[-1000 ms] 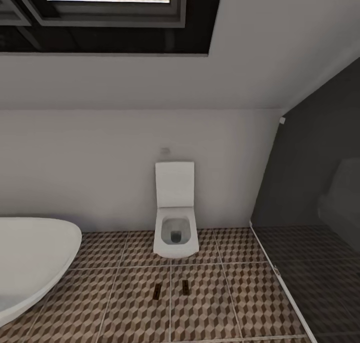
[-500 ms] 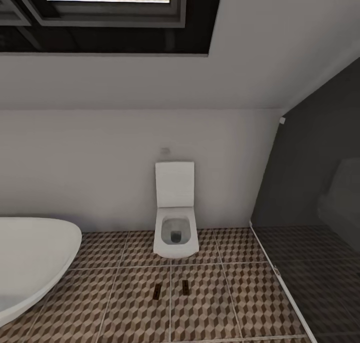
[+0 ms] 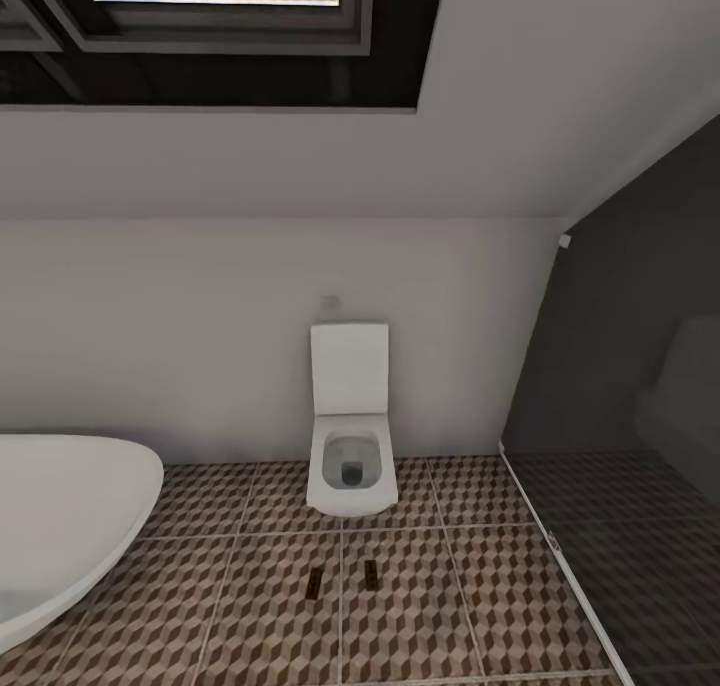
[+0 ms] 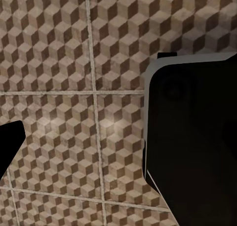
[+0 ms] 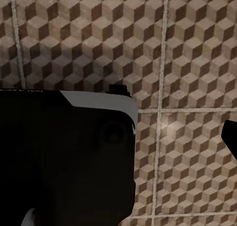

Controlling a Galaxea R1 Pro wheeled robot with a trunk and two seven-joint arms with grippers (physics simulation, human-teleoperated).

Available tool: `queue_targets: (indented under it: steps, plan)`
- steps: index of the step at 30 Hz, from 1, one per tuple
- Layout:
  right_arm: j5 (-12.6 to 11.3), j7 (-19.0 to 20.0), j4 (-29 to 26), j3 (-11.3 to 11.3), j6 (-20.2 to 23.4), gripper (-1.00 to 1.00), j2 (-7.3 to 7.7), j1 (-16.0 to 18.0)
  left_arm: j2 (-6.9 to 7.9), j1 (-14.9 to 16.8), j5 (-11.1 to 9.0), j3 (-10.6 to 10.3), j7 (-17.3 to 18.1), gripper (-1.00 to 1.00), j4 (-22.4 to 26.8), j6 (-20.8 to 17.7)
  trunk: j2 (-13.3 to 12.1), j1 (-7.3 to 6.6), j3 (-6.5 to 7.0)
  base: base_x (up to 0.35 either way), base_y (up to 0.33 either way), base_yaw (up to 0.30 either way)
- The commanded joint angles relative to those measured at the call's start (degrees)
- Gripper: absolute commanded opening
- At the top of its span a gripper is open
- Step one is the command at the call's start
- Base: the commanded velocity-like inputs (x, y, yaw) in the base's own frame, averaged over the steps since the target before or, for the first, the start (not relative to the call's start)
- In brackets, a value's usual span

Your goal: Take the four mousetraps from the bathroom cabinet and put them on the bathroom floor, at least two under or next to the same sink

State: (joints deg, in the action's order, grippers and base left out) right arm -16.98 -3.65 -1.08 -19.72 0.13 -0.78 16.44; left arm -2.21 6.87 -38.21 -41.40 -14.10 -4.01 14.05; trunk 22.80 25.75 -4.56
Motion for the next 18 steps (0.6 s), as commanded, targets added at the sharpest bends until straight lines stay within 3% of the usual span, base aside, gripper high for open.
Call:
queue_targets:
  steps: [1,18]
  plan:
    - [-0.53,-0.18,-0.02,-0.49,-0.03,1.00,-0.01,0.03,-0.07,0.08,-0.19,-0.35,-0.05,1.00,-0.19,0.28,0.12,0.03,-0.12,0.000,0.000,0.000]
    - [-0.59,-0.13,-0.23,-0.49,-0.36,1.00,-0.07,0.03,-0.07,0.08,-0.19,-0.34,-0.05,1.00,-0.18,0.28,0.12,0.03,-0.12,0.000,0.000,0.000]
